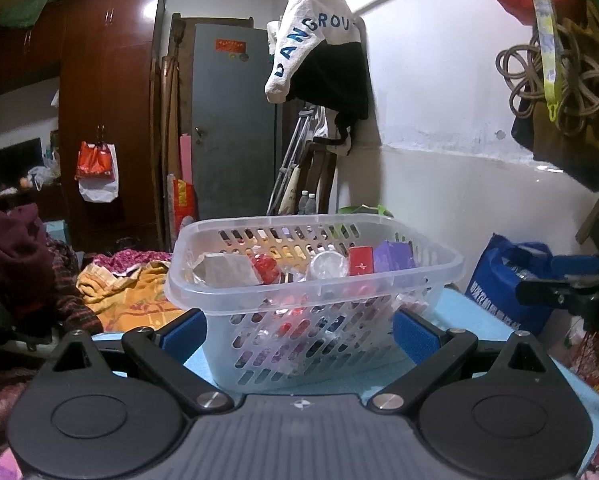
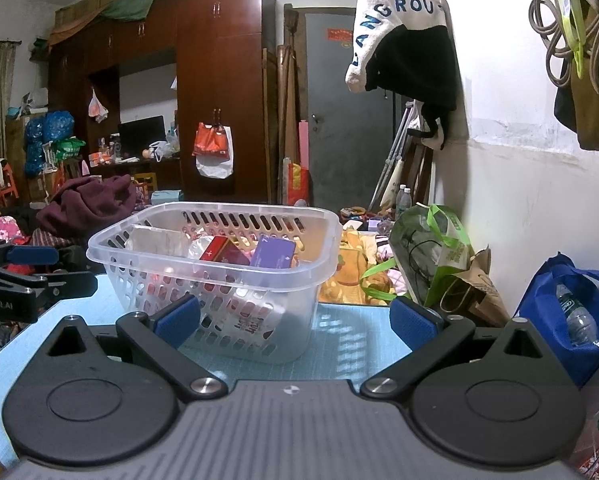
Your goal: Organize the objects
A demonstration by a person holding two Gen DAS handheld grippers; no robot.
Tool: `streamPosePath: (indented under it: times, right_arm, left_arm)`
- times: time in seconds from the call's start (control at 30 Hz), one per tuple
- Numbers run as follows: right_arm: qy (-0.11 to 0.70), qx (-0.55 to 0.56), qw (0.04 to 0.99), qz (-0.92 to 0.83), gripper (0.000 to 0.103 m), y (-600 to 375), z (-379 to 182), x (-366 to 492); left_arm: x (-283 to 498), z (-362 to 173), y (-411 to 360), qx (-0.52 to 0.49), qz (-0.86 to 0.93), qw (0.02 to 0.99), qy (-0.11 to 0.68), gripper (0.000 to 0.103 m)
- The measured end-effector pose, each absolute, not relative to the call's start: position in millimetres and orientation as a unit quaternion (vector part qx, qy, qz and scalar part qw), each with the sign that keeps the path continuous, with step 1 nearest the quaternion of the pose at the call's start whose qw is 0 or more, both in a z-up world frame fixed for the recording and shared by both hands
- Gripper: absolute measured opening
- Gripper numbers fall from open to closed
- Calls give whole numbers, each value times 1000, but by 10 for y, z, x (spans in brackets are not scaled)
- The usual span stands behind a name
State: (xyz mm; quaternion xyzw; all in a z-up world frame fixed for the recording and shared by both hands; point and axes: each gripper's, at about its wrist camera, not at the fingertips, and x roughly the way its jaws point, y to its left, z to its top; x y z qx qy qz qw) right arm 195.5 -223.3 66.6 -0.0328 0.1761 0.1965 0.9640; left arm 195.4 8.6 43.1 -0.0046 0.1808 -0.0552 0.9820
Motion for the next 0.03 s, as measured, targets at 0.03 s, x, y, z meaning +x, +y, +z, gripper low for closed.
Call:
streamPosePath:
  times: [0.03]
  right_arm:
    - [176, -33, 964, 196, 103, -2230, 666, 1954]
  left_arm:
    - [1955, 427, 83, -4, -55, 982, 180, 101]
